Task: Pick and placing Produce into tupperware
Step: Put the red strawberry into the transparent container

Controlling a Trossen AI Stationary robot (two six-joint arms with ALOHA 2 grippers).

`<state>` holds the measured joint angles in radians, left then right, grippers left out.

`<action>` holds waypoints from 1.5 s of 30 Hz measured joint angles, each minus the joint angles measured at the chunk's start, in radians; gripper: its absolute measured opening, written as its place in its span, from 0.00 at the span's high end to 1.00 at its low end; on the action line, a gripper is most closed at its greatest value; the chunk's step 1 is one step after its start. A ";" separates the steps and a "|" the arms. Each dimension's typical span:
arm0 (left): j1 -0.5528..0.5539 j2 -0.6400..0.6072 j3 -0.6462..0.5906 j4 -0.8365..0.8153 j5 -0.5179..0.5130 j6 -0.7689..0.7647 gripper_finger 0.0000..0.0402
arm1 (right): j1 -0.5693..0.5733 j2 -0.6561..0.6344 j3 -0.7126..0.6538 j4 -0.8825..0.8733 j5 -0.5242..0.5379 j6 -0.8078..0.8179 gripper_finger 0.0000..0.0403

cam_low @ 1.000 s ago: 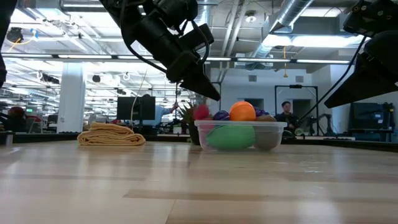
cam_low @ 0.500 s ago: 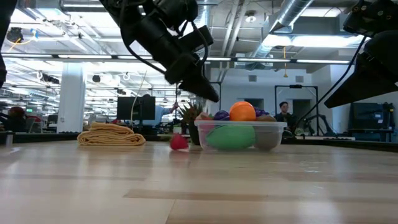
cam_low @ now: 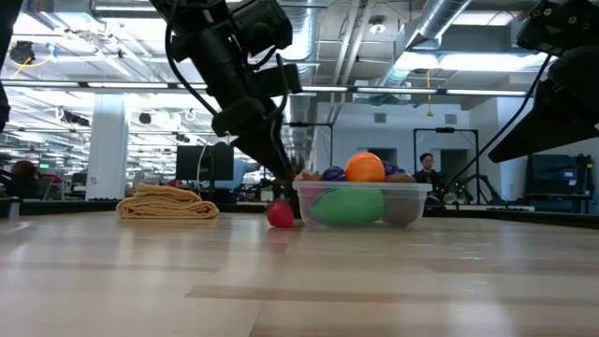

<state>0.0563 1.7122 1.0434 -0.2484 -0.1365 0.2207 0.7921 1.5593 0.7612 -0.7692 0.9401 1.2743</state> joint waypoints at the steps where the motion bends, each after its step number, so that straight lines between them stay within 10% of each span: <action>1: 0.000 -0.001 0.001 -0.001 0.001 -0.008 0.45 | 0.000 0.000 0.000 0.000 0.000 0.000 0.38; 13: -0.018 -0.011 -0.031 -0.078 0.081 -0.076 0.45 | 0.000 0.000 0.000 0.009 -0.001 0.000 0.38; 45: -0.024 -0.008 -0.247 0.378 0.124 -0.068 0.45 | -0.002 0.000 0.000 0.022 0.000 -0.001 0.38</action>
<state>0.0321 1.7040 0.7963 0.1295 -0.0121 0.1524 0.7906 1.5593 0.7612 -0.7471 0.9398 1.2736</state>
